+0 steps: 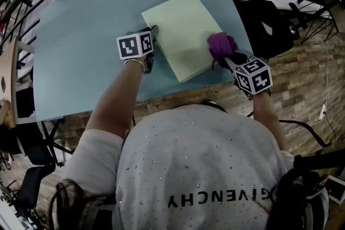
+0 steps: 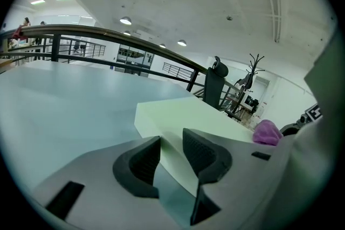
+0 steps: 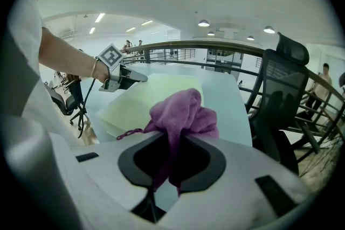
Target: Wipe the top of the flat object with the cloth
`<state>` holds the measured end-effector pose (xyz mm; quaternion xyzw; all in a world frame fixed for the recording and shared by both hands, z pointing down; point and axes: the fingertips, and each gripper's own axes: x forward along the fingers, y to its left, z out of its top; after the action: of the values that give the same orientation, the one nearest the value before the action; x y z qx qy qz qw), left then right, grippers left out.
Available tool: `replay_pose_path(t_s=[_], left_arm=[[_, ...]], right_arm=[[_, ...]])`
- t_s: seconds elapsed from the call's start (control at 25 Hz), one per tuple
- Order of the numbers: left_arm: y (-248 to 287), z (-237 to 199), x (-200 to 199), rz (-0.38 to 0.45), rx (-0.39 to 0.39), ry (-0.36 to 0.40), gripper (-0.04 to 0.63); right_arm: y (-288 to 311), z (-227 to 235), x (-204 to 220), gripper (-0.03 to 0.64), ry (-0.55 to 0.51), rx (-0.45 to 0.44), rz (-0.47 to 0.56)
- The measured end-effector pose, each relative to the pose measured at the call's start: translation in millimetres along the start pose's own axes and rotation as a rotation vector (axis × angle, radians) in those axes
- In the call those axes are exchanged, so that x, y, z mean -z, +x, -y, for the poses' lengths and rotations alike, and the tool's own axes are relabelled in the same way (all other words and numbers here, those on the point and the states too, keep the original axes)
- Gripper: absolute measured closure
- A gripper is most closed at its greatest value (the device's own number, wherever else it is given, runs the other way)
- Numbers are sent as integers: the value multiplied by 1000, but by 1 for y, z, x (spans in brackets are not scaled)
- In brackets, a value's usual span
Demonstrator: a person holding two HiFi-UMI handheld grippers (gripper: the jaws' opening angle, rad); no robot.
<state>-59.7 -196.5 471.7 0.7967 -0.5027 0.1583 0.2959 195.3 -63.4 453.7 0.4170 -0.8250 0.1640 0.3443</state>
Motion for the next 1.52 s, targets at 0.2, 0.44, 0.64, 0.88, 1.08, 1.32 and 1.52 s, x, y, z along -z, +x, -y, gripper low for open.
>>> replay_pose_path(t_s=[0.2, 0.44, 0.64, 0.88, 1.08, 1.32, 1.52], left_arm=[[-1, 0, -3, -1, -40, 3, 456], [-12, -4, -5, 92, -133, -20, 460], [-28, 2, -8, 174, -164, -133, 495], [-89, 44, -21, 401, -128, -282, 595], [-109, 135, 12, 361, -68, -213, 595], [-106, 208, 18, 426, -53, -324, 595], [-140, 242, 25, 474, -39, -279, 595]], right_arm=[[-7, 20, 7, 554, -31, -106, -44], [-7, 24, 4, 554, -141, -232, -72], [-9, 37, 7, 554, -199, -297, -80], [-15, 47, 10, 554, -172, -402, -93], [-20, 48, 8, 554, -148, -529, -100], [-21, 57, -2, 552, 87, -718, -62], [-34, 58, -51, 551, 158, -733, 120]])
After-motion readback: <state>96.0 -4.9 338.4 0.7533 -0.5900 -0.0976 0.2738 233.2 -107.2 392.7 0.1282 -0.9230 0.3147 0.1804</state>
